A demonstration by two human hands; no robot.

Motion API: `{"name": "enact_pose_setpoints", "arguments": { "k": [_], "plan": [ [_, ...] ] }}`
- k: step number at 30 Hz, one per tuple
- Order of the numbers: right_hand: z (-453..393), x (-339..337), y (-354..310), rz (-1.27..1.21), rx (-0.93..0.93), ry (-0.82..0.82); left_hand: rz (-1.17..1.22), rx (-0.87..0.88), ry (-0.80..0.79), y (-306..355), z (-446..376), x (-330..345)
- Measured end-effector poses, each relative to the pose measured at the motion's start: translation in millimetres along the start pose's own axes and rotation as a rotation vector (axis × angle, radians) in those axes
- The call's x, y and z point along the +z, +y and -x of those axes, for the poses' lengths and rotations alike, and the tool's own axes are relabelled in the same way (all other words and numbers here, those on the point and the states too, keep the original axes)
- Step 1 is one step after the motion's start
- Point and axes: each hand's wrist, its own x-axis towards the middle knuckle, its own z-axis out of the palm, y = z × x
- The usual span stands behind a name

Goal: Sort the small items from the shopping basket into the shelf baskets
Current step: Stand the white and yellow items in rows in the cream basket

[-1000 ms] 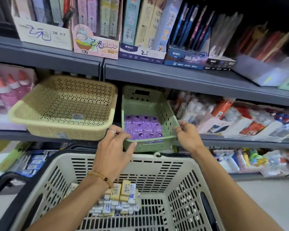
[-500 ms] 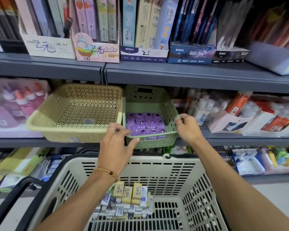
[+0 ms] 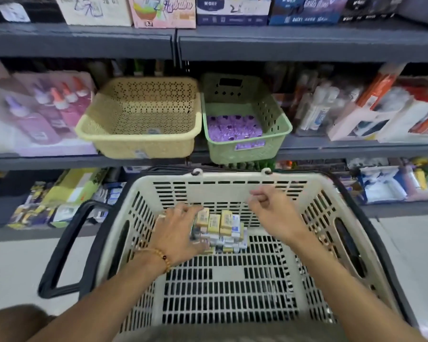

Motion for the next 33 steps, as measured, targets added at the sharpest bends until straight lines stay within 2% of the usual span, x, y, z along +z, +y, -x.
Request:
{"name": "enact_pose_setpoints", "arguments": {
  "k": [3,6,10,15,20,24,28,33],
  "plan": [
    [-1.9,32.0,15.5,0.028,0.222,-0.236,-0.199,0.003,-0.069,-0.6,-10.8,25.1],
    [-11.9,44.8,27.4,0.053,0.391,-0.284,-0.301,-0.018,-0.019,1.7,-20.8,44.1],
    [-18.9,67.1,29.6,-0.159,0.563,-0.296,-0.389,0.005,0.044,2.3,-21.2,63.4],
    [-29.7,87.7,33.0,-0.121,0.578,-0.233,-0.388,0.078,0.12,-6.2,-21.0,62.7],
    [-39.9,100.5,23.8,-0.234,0.609,-0.199,-0.405,0.002,0.059,-15.7,-20.7,59.4],
    [-46.3,111.2,14.9,-0.352,0.669,-0.249,-0.368,0.039,0.037,-35.8,-17.9,50.8],
    [-49.0,130.2,1.2,-0.448,0.653,-0.266,-0.376,0.094,0.007,-62.1,-15.2,40.5],
    [-55.8,142.3,-8.4,-0.457,0.623,-0.256,-0.401,0.052,-0.019,-72.8,-15.4,36.1]
  ]
}}
